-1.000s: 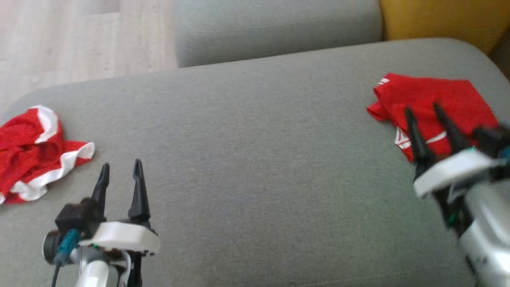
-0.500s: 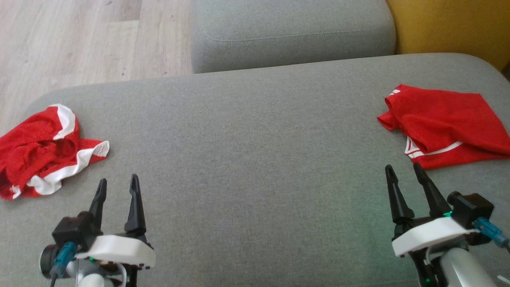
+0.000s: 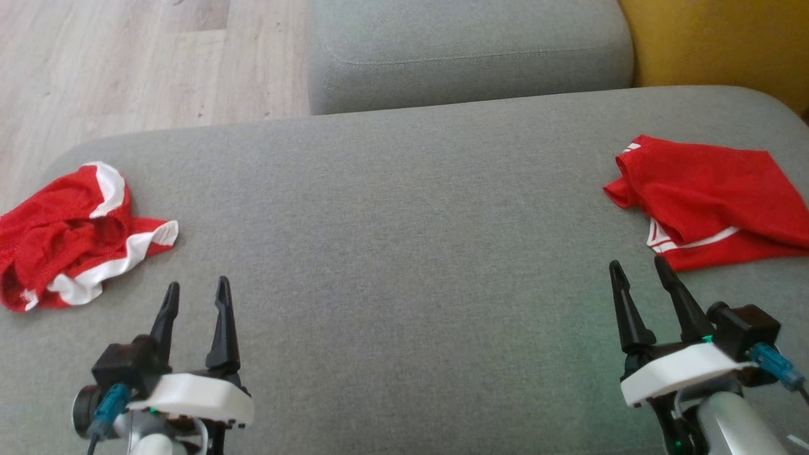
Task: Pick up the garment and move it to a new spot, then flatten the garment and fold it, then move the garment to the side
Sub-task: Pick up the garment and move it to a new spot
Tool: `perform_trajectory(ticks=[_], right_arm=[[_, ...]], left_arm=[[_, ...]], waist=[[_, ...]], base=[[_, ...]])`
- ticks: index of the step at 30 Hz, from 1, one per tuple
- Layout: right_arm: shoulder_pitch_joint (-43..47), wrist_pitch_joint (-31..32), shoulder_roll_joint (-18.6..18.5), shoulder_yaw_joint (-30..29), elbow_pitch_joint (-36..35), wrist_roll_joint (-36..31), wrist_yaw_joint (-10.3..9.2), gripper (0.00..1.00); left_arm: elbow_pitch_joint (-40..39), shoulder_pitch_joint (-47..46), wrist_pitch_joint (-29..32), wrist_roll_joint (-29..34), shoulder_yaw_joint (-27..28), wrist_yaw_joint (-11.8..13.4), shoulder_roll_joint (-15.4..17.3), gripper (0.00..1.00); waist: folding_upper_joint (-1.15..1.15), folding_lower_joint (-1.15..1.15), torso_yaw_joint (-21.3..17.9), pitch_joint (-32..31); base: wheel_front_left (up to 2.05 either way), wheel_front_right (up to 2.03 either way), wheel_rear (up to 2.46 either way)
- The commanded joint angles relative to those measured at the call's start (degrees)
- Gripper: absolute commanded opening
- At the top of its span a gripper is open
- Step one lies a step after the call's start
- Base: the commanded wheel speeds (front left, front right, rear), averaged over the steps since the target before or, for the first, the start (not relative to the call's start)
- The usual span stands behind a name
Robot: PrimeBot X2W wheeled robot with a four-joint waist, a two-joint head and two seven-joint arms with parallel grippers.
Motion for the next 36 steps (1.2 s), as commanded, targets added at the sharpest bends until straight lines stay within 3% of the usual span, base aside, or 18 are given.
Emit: perform_trajectory(ticks=[1, 9, 16, 22, 29, 36], right_arm=[[-1.6, -0.1, 0.0, 0.7, -1.9, -0.8, -0.04, 1.0], [-1.5, 0.5, 0.5, 1.6, -2.9, -0.6, -0.04, 1.0], [-1.2, 0.8, 1.6, 2.3, -2.8, -0.3, -0.04, 1.0], [-1.2, 0.7, 2.4, 3.1, -2.3, 0.1, -0.04, 1.0], [-1.5, 0.6, 2.8, 3.8, -1.8, 0.0, -0.04, 1.0], [-2.1, 0.3, 2.3, 4.7, -2.5, 0.2, -0.04, 1.0]], left_arm=[[-1.5, -2.9, -0.5, 0.6, 2.3, -0.3, 0.1, 1.0], [0.2, -3.8, -0.5, 0.7, 3.0, 0.1, 0.0, 1.0], [0.0, -3.4, -0.5, 1.6, 3.4, 0.8, 0.6, 1.0], [-0.4, -2.7, -0.4, 1.2, 4.2, 1.3, 1.6, 1.0], [-0.7, -2.6, -0.1, 0.7, 4.3, 1.5, 2.0, 1.0], [-1.7, -5.7, 3.0, -1.7, 5.0, 1.0, 2.4, 1.0]], waist=[[0.0, 0.01, 0.5, 0.0], [0.0, 0.01, 5.9, -0.2], [0.0, 0.01, 15.4, -0.7], [0.0, 0.01, 20.3, -0.9], [0.0, 0.01, 21.7, -1.1], [0.0, 0.01, 20.2, -0.1]], base=[[0.0, 0.0, 0.0], [0.0, 0.0, 0.0], [0.0, 0.0, 0.0], [0.0, 0.0, 0.0], [0.0, 0.0, 0.0], [0.0, 0.0, 0.0]])
